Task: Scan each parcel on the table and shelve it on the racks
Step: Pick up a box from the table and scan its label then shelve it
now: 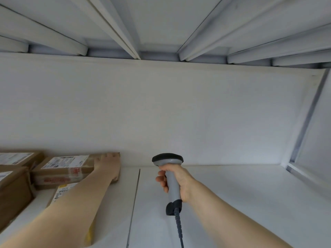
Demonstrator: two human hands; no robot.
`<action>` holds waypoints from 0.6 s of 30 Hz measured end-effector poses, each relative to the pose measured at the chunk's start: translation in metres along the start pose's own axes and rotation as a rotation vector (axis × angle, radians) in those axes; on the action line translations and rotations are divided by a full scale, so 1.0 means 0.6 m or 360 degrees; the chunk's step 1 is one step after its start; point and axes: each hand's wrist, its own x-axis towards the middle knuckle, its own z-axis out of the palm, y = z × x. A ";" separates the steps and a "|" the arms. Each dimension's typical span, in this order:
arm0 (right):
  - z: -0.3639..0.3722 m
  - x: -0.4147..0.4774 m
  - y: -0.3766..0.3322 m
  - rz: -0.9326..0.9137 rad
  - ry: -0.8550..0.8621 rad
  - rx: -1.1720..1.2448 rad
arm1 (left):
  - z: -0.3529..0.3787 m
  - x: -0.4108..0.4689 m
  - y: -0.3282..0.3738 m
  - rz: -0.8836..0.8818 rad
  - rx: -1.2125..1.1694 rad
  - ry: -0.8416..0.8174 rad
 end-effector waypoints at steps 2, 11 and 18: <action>-0.002 0.003 0.000 0.0014 0.0003 -0.0025 | 0.004 0.014 -0.007 0.0053 0.0045 0.0041; -0.013 0.017 0.011 0.0024 0.0084 -0.0039 | -0.010 0.028 -0.014 0.0310 0.0258 0.0060; -0.021 0.010 0.007 -0.0002 0.0133 -0.0008 | -0.018 0.039 0.003 0.0473 0.0164 -0.0092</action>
